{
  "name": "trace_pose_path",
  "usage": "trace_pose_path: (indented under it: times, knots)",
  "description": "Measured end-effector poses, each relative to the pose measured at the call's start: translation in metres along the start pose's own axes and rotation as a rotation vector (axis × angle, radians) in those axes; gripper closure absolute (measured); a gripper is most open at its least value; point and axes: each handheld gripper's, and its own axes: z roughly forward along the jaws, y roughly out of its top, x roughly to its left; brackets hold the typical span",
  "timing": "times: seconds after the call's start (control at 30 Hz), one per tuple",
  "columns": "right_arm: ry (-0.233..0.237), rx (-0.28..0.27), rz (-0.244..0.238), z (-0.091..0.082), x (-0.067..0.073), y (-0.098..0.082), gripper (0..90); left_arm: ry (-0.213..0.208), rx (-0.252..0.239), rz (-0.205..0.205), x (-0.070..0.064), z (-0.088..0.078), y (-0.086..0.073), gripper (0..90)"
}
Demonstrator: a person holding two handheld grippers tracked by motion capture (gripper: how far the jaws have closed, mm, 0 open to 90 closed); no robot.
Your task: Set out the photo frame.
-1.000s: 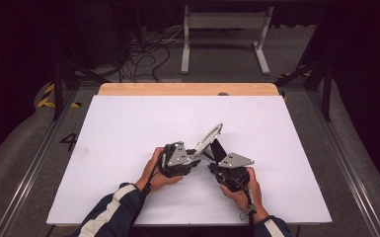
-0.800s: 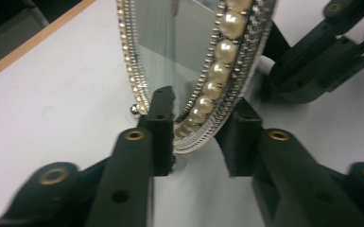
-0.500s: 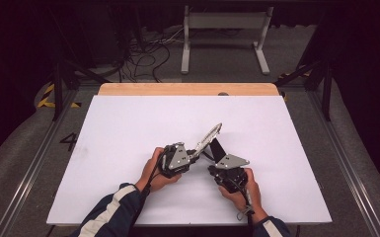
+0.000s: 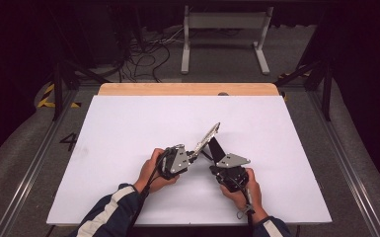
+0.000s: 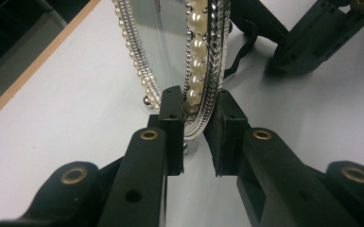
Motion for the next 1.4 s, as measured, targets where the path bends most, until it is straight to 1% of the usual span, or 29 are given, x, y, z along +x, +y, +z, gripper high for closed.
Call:
trace_pose_path:
  times: [0.03, 0.07, 0.1, 0.3, 0.33, 0.4, 0.43, 0.5, 0.7, 0.8, 0.83, 0.87, 0.9, 1.03, 1.13, 1.2, 1.27, 1.3, 1.4]
  knots:
    - [-0.002, 0.000, 0.002, 0.000, 0.000, 0.000, 90.0, 0.012, 0.009, 0.004, -0.002, -0.001, 0.000, 77.7]
    - [-0.003, 0.001, 0.004, -0.001, 0.000, 0.000, 90.0, 0.020, 0.011, 0.017, -0.003, -0.002, 0.001, 78.0]
    - [-0.004, -0.001, 0.003, -0.001, 0.000, 0.000, 90.0, 0.022, 0.015, 0.024, -0.003, -0.002, 0.001, 78.2]
    - [-0.008, 0.006, 0.008, -0.001, -0.002, 0.000, 90.0, 0.026, 0.028, 0.031, -0.008, -0.006, 0.002, 77.5]
    - [-0.008, 0.008, 0.008, -0.001, -0.002, 0.000, 90.0, 0.028, 0.028, 0.042, -0.009, -0.007, 0.002, 77.3]
    - [-0.010, 0.011, 0.009, -0.001, -0.002, 0.000, 90.0, 0.027, 0.033, 0.035, -0.012, -0.008, 0.003, 76.9]
    - [-0.011, 0.012, 0.008, -0.001, -0.003, 0.000, 90.0, 0.028, 0.034, 0.046, -0.012, -0.009, 0.003, 76.7]
    - [-0.012, 0.011, 0.008, 0.000, -0.003, 0.000, 90.0, 0.033, 0.039, 0.053, -0.014, -0.010, 0.004, 76.4]
    - [-0.019, 0.014, -0.004, 0.000, -0.004, 0.000, 90.0, 0.029, 0.048, 0.047, -0.017, -0.012, 0.006, 75.7]
    - [-0.020, 0.012, -0.005, 0.000, -0.005, 0.000, 90.0, 0.017, 0.040, 0.028, -0.017, -0.012, 0.006, 75.2]
    - [-0.019, 0.010, -0.003, 0.000, -0.006, -0.001, 90.0, 0.009, 0.035, 0.007, -0.017, -0.012, 0.005, 74.7]
    - [-0.019, 0.009, 0.001, 0.000, -0.006, -0.001, 90.0, 0.000, 0.026, -0.002, -0.017, -0.012, 0.005, 74.4]
    - [-0.019, 0.009, 0.001, 0.000, -0.006, -0.001, 90.0, 0.000, 0.026, -0.002, -0.017, -0.012, 0.005, 74.1]
    - [-0.028, 0.006, 0.004, 0.000, -0.009, -0.002, 90.0, -0.016, 0.018, -0.023, -0.016, -0.012, 0.004, 73.5]
    - [-0.038, 0.004, -0.002, 0.001, -0.010, -0.002, 90.0, -0.021, 0.014, -0.025, -0.016, -0.011, 0.004, 73.2]
    - [-0.039, 0.003, 0.000, 0.001, -0.011, -0.002, 90.0, -0.026, 0.015, -0.043, -0.016, -0.011, 0.003, 72.9]
    - [-0.038, 0.001, 0.002, 0.001, -0.012, -0.002, 90.0, -0.031, 0.009, -0.040, -0.015, -0.010, 0.004, 72.8]
    - [-0.039, 0.002, 0.001, 0.001, -0.012, -0.002, 90.0, -0.031, 0.011, -0.052, -0.016, -0.011, 0.003, 72.6]
    - [-0.045, 0.002, 0.002, 0.002, -0.013, -0.003, 90.0, -0.040, 0.004, -0.062, -0.015, -0.010, 0.003, 72.2]
